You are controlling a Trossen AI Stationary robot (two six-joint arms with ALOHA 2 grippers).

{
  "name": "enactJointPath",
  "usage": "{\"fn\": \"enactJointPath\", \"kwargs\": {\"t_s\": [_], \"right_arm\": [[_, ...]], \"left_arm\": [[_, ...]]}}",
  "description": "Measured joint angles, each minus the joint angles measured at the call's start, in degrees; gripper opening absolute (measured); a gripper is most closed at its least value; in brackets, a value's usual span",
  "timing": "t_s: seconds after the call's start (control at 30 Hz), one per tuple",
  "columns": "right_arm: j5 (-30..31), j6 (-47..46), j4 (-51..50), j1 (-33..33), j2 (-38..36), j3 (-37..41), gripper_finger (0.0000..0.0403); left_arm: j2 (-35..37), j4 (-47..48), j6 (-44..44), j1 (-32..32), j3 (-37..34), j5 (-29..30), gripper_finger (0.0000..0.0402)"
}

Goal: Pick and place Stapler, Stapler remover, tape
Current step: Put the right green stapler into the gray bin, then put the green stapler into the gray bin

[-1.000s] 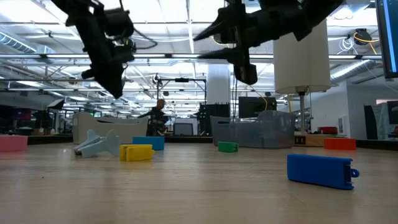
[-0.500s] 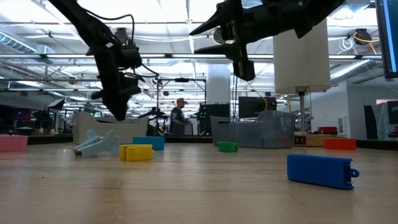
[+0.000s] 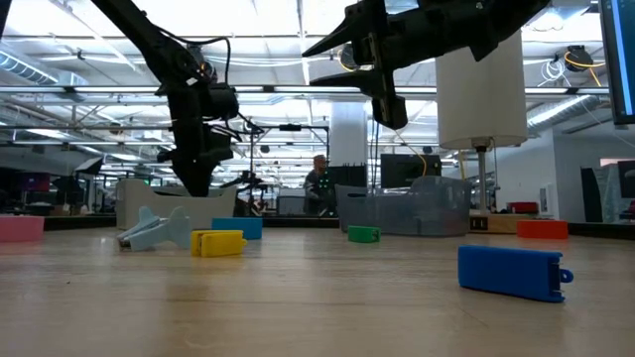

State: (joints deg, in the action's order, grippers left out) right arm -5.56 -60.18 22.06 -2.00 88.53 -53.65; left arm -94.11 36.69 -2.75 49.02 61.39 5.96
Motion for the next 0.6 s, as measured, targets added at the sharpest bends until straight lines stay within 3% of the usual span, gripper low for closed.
{"fn": "enactJointPath", "kwargs": {"t_s": [0.33, 0.6], "right_arm": [[-0.3, 0.2, 1.7, 0.0, 0.0, 0.0, 0.013], [-2.1, 2.8, 0.3, -1.5, 0.0, -0.1, 0.013]], "left_arm": [[0.5, 1.4, -0.7, 0.3, 0.0, -0.5, 0.0191], [10.6, 1.4, -2.7, -1.7, 0.0, -12.4, 0.0195]]}}
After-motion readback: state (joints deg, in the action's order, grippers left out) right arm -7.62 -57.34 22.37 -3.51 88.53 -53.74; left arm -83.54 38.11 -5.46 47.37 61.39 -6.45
